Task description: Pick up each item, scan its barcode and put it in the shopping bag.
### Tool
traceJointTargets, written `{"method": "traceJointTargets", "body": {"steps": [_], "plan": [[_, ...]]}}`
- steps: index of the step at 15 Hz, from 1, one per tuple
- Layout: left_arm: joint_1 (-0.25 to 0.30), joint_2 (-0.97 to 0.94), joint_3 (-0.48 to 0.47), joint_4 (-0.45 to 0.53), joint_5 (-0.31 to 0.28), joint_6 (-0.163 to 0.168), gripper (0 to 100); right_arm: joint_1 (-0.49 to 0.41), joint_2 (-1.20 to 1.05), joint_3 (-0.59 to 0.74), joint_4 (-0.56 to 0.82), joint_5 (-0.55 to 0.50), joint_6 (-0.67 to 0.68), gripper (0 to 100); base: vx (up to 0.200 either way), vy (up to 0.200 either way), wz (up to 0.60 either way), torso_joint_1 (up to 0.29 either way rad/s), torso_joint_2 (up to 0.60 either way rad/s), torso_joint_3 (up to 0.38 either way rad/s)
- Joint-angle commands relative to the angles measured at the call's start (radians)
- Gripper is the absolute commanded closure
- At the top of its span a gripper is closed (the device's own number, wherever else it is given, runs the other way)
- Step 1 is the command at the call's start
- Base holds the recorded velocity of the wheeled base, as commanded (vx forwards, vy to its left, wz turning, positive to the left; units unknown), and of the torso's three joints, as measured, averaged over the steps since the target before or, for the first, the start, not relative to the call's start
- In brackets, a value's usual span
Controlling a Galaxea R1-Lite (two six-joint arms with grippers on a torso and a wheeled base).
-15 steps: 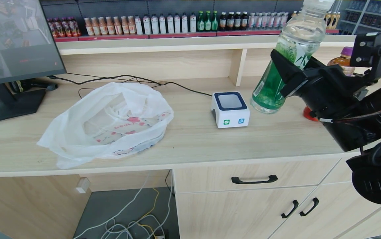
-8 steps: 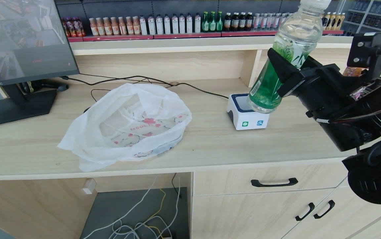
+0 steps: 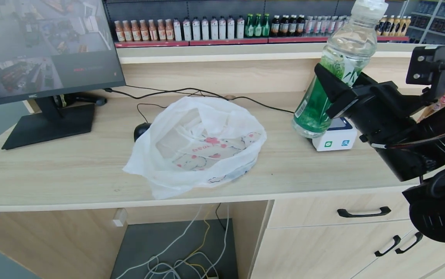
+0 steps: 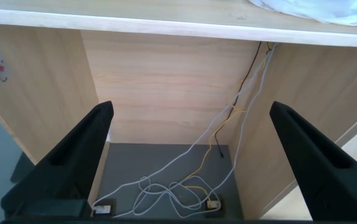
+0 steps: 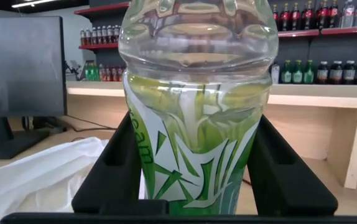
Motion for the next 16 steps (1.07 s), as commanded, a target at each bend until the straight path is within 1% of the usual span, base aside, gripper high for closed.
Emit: {"method": "traceJointTargets", "body": {"steps": [1,9,11,13,16], "plan": [[0.000,0.000,0.000,-0.001,0.000,0.000,0,-0.027,-0.020,0.016,-0.002,-0.001,0.000,100,0.000,0.200,0.00,0.002,0.00,0.002],[0.000,0.000,0.000,-0.001,0.000,-0.002,0,-0.027,-0.031,0.007,-0.002,0.001,-0.010,100,0.000,0.200,0.00,-0.001,0.00,0.004],[-0.001,0.000,0.000,-0.001,0.000,0.001,0,-0.026,-0.040,0.014,-0.002,0.003,-0.010,100,0.000,0.000,0.00,0.000,0.00,0.000],[0.000,0.000,0.000,-0.001,0.000,0.000,0,-0.021,-0.033,-0.019,0.016,0.004,-0.005,100,0.000,0.000,0.00,0.000,0.00,0.000],[0.000,0.000,0.000,-0.001,0.000,-0.002,0,0.060,-0.019,-0.153,0.180,-0.008,-0.011,100,0.000,0.000,0.00,0.000,0.00,0.000]]}}
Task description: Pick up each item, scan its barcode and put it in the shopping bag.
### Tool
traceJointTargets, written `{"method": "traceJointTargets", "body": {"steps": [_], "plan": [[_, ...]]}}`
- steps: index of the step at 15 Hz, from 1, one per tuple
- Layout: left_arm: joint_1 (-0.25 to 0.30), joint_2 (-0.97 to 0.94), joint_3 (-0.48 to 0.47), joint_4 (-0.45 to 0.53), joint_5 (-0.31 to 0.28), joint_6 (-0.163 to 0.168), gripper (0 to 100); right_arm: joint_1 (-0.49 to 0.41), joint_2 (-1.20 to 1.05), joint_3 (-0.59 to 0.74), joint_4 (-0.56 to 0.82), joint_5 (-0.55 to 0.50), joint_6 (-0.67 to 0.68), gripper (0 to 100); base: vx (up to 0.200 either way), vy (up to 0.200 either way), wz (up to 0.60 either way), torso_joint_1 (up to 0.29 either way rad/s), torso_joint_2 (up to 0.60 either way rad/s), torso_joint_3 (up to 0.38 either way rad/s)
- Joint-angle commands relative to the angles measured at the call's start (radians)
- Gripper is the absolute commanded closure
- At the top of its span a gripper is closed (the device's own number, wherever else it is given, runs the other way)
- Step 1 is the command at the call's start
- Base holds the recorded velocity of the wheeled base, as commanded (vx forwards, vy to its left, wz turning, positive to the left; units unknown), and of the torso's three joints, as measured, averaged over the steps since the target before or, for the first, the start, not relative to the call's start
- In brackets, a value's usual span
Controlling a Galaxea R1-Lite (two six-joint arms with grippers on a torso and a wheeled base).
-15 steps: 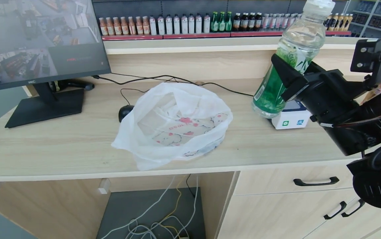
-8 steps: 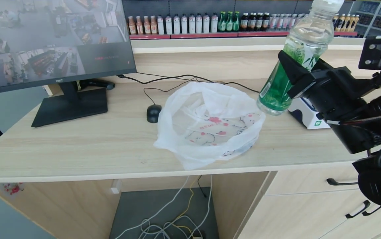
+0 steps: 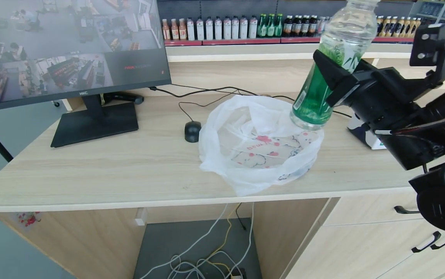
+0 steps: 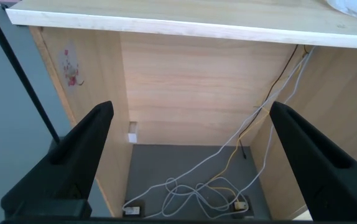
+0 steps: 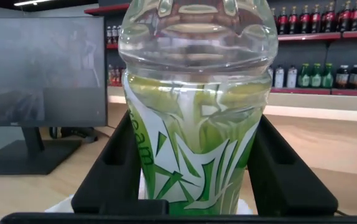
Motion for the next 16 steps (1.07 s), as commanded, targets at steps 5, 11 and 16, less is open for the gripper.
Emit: {"method": "traceJointTargets", "body": {"steps": [5,11,16], "plan": [[-0.001,0.000,0.000,0.000,0.000,0.000,0,0.158,0.146,-0.237,0.101,-0.114,-0.019,100,0.000,0.000,0.00,0.000,0.00,0.000],[-0.001,0.000,0.000,0.000,0.000,0.002,0,0.212,0.309,-0.367,0.118,-0.140,-0.090,100,0.000,0.000,0.00,0.000,0.00,0.000],[-0.001,0.000,0.000,0.000,0.000,0.002,0,0.244,0.427,-0.544,0.189,-0.241,-0.093,100,0.000,0.000,0.00,0.000,0.00,0.000]]}}
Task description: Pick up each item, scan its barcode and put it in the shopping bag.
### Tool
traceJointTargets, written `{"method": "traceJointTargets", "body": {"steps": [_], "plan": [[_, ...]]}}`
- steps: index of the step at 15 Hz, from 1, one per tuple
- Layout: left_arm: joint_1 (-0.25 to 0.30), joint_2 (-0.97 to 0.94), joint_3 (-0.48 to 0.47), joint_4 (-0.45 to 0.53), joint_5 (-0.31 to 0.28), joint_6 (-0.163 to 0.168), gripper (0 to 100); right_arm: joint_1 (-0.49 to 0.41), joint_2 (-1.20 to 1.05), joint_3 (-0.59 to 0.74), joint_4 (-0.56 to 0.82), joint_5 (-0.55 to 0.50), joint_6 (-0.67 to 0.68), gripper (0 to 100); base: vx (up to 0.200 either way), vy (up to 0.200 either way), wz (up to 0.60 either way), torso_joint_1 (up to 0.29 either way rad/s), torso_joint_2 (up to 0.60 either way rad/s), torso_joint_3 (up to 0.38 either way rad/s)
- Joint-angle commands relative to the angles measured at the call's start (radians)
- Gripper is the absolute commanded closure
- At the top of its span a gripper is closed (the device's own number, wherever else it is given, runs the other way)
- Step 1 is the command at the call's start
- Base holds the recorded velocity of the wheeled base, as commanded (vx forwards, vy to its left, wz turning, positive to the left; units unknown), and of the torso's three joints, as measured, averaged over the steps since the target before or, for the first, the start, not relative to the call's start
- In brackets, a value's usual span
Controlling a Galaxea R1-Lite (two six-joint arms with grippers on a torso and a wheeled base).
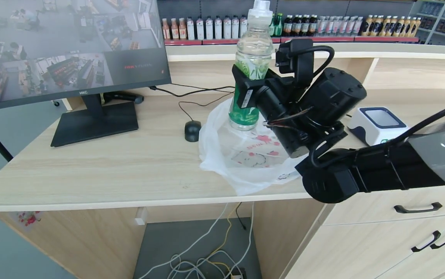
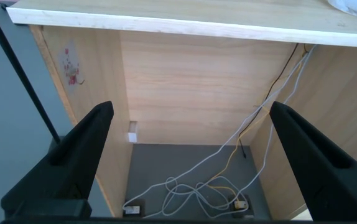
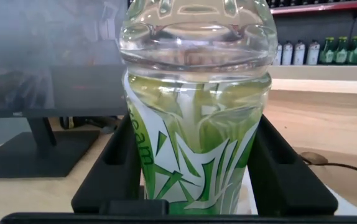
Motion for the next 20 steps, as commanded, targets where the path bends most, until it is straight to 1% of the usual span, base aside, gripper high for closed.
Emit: {"method": "traceJointTargets", "body": {"steps": [1,7,15,18,20], "plan": [[-0.001,0.000,0.000,0.000,0.000,-0.002,0,0.006,0.071,-0.043,0.009,-0.003,0.000,100,0.000,0.000,0.00,0.000,0.00,0.000],[-0.001,0.000,0.000,0.000,0.000,-0.003,0,0.003,0.132,-0.053,0.006,-0.029,0.001,100,0.000,0.000,0.00,0.000,0.00,0.000],[-0.001,0.000,0.000,0.000,0.000,-0.003,0,-0.046,0.178,-0.131,0.016,-0.029,0.000,100,0.000,0.000,0.00,0.000,0.00,0.000],[-0.001,0.000,0.000,0.000,0.000,-0.003,0,-0.071,0.185,-0.227,0.150,-0.026,0.033,100,0.000,0.000,0.00,0.000,0.00,0.000],[-0.001,0.000,0.000,0.000,0.000,-0.003,0,-0.071,0.221,-0.309,0.195,-0.027,0.041,100,0.000,0.000,0.00,0.000,0.00,0.000]]}}
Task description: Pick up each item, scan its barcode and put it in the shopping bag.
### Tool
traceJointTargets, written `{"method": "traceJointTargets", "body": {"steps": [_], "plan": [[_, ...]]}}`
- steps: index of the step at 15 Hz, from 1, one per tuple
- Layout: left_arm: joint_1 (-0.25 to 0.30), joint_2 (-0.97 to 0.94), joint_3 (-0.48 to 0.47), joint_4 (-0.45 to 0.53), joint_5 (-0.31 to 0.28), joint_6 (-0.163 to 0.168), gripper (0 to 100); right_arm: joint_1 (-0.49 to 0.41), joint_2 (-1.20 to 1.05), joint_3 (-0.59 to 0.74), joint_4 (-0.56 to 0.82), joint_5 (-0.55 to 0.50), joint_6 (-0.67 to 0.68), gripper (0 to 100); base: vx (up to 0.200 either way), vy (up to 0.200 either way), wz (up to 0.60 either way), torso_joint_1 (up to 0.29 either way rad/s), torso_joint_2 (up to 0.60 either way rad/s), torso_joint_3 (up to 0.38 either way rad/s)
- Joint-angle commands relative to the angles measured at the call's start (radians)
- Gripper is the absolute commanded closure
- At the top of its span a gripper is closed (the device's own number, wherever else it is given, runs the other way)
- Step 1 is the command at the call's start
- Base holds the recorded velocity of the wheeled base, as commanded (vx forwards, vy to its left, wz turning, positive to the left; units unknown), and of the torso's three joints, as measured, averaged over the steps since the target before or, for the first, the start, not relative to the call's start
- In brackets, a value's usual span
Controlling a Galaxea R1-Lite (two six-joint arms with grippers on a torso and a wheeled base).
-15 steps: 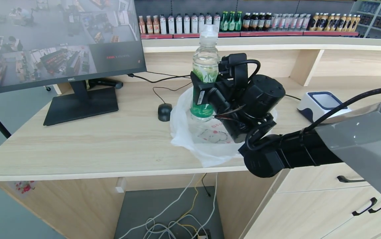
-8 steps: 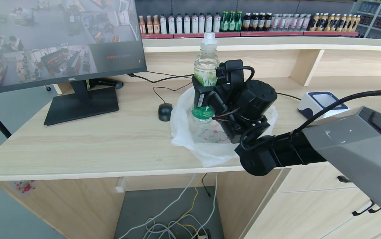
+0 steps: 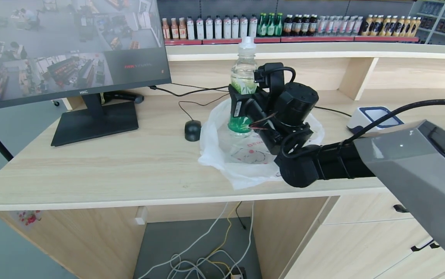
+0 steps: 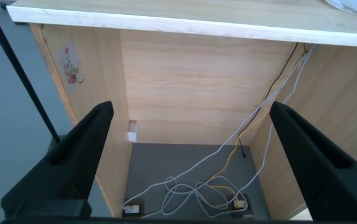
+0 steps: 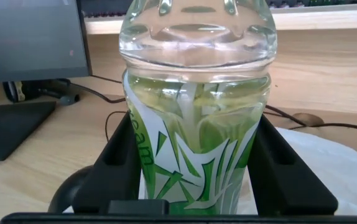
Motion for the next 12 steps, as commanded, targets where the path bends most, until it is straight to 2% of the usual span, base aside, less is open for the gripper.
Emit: {"method": "traceJointTargets", "body": {"steps": [1,10,12], "plan": [[0.000,0.000,0.000,0.000,0.000,0.000,0,-0.005,0.040,-0.065,0.014,-0.001,0.002,100,0.000,0.000,0.00,0.000,0.00,0.000],[0.000,0.000,0.000,0.000,0.000,0.000,0,-0.006,0.047,-0.043,0.023,-0.001,0.013,100,0.000,0.000,0.00,0.000,0.00,0.000],[0.000,0.000,0.000,0.000,0.000,0.000,0,-0.005,0.038,0.001,0.016,-0.009,0.025,100,0.000,0.000,0.00,0.000,0.00,0.000]]}}
